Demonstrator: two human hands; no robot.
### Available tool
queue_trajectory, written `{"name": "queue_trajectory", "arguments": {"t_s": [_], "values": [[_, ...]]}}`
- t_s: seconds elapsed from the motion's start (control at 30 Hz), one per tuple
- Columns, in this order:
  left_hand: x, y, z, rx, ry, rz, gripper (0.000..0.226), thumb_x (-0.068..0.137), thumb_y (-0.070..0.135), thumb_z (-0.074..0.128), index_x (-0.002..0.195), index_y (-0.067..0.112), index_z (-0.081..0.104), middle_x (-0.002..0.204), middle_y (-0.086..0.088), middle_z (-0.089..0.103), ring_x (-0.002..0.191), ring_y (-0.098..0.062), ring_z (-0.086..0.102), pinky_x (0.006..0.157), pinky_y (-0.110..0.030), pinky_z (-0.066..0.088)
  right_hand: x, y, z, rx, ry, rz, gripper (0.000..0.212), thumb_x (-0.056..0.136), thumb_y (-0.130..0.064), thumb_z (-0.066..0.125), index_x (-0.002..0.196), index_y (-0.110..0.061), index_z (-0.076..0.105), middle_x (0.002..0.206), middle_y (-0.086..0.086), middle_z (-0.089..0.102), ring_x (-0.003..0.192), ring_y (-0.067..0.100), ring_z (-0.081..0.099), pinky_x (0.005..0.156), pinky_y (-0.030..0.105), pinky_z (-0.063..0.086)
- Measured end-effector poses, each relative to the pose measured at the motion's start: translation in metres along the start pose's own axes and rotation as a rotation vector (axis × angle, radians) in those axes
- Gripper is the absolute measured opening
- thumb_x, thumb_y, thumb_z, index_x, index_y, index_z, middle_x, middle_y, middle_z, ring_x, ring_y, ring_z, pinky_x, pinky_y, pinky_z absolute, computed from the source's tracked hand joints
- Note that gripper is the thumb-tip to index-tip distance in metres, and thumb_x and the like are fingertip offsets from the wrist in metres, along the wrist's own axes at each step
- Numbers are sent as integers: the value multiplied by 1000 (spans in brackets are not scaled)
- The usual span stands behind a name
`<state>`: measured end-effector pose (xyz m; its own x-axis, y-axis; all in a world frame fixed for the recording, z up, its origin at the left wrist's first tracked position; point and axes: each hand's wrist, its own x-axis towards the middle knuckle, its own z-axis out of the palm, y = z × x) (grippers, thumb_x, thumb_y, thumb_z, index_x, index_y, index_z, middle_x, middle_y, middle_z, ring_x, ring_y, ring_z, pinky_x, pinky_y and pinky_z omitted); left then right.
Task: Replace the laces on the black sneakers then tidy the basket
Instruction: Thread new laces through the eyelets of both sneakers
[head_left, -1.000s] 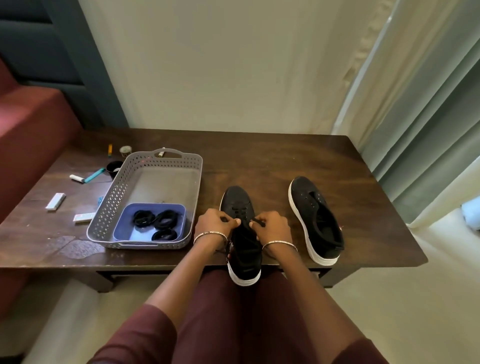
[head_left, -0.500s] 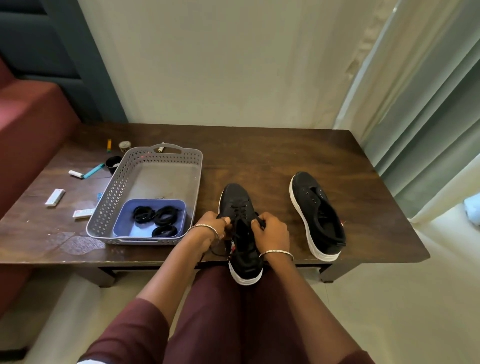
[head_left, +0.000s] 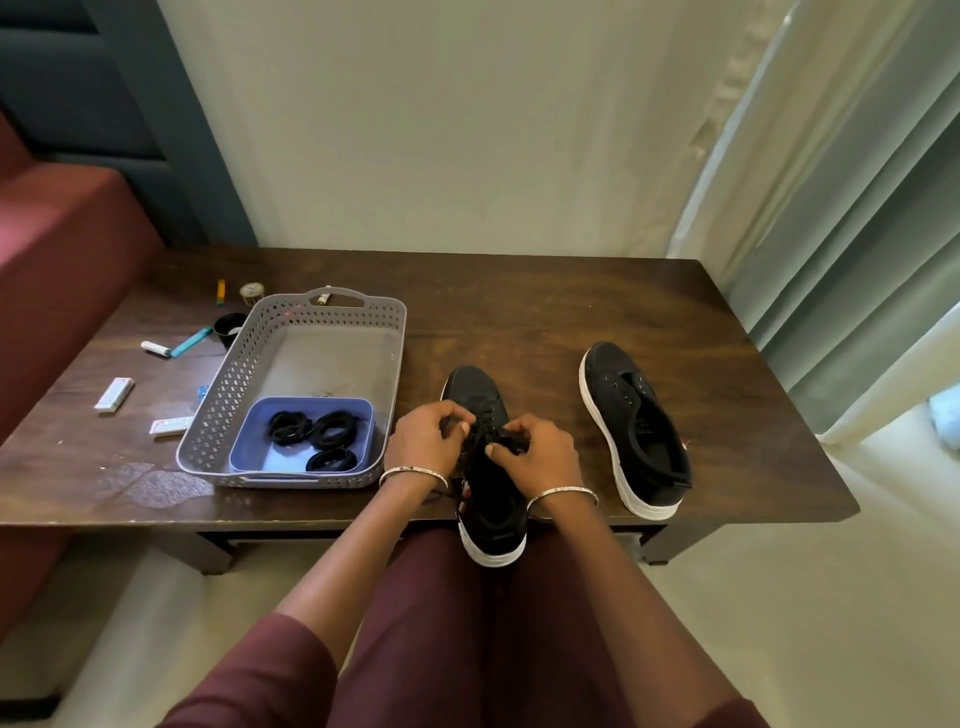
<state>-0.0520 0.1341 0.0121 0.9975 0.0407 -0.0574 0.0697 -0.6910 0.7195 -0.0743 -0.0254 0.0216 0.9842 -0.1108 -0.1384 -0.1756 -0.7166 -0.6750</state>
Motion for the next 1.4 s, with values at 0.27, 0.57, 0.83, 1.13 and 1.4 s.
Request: {"name": "queue_trajectory", "arguments": {"t_s": [0.27, 0.57, 0.83, 1.13, 1.4], "values": [[7, 42, 1, 492, -59, 89, 13, 91, 33, 65, 95, 32, 77, 104, 2, 69, 94, -27, 66, 69, -33, 48, -14, 4, 17, -28, 125, -34, 17, 86, -26, 74, 100, -18, 69, 100, 1, 72, 93, 20, 67, 70, 25, 42], [21, 67, 6, 742, -254, 94, 18, 96, 21, 58, 108, 8, 62, 104, -9, 66, 100, -31, 65, 73, -36, 47, -17, 14, 36, -66, 243, -93, 18, 87, -29, 70, 98, -14, 72, 96, 5, 71, 92, 27, 62, 68, 28, 36], [24, 21, 0, -305, -412, -332, 37, 96, 7, 58, 59, 8, 49, 47, -3, 41, 35, -10, 34, 41, -21, 29, -18, 16, 52, -32, 425, -112, 6, 79, -16, 76, 80, -12, 73, 74, 5, 70, 71, 29, 62, 61, 27, 35], [13, -6, 8, -436, -308, -226, 17, 96, 15, 63, 80, 15, 68, 60, 2, 53, 52, -8, 42, 51, -19, 37, -16, 20, 51, 49, 384, -130, 12, 86, -24, 72, 86, -12, 74, 81, 3, 71, 77, 24, 63, 66, 28, 39], [-3, -26, 11, -235, -68, -221, 13, 90, 22, 70, 79, 28, 73, 79, 4, 72, 75, -11, 64, 76, -28, 51, -1, 20, 22, 272, 194, -69, 10, 90, -22, 69, 93, -22, 78, 84, -10, 74, 79, 1, 67, 75, 17, 50]]}}
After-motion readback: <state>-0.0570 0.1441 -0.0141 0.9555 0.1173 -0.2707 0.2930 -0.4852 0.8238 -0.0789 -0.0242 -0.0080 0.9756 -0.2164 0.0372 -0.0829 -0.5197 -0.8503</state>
